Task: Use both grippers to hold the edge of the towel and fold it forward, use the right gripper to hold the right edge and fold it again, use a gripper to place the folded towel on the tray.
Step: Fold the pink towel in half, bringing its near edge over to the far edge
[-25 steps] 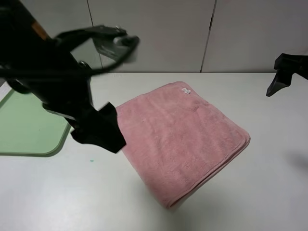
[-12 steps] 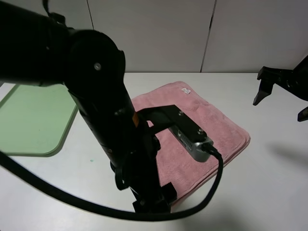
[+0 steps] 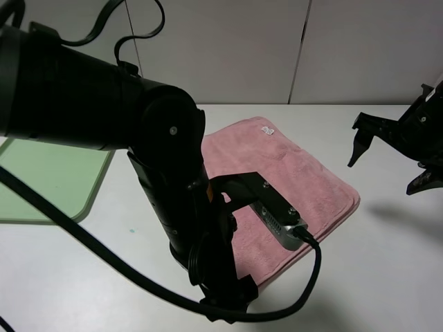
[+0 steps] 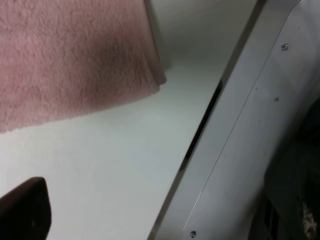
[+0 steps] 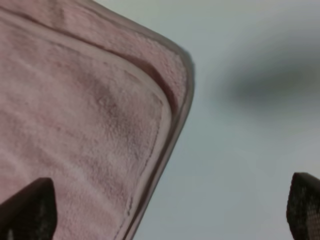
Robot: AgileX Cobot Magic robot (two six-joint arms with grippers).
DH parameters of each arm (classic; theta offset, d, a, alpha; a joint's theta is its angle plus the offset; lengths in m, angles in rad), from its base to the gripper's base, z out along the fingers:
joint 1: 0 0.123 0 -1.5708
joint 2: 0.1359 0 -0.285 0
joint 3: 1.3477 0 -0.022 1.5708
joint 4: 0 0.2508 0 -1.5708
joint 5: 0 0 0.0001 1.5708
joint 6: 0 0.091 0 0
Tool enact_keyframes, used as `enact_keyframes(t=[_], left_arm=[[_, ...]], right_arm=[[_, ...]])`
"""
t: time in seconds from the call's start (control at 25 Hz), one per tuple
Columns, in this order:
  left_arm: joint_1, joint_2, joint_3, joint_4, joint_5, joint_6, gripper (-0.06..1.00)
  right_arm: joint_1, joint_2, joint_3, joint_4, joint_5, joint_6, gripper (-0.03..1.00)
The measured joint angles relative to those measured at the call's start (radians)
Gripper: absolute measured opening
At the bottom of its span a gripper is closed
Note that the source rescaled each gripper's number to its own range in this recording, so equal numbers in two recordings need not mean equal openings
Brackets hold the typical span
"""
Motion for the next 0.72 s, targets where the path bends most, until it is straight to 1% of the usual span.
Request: enact_keyframes(t=[0.28,0.72], left_arm=[[0.000,0.034,0.000,0.000,-0.005,0.041,0.99],[0.000,0.053,0.000,0.005,-0.023,0.071,0.99]], right_arm=[[0.000,0.071,0.000,0.003,-0.025,0.032,1.00],[0.000,0.136,0.000,0.013,-0.077,0.132,1.00]])
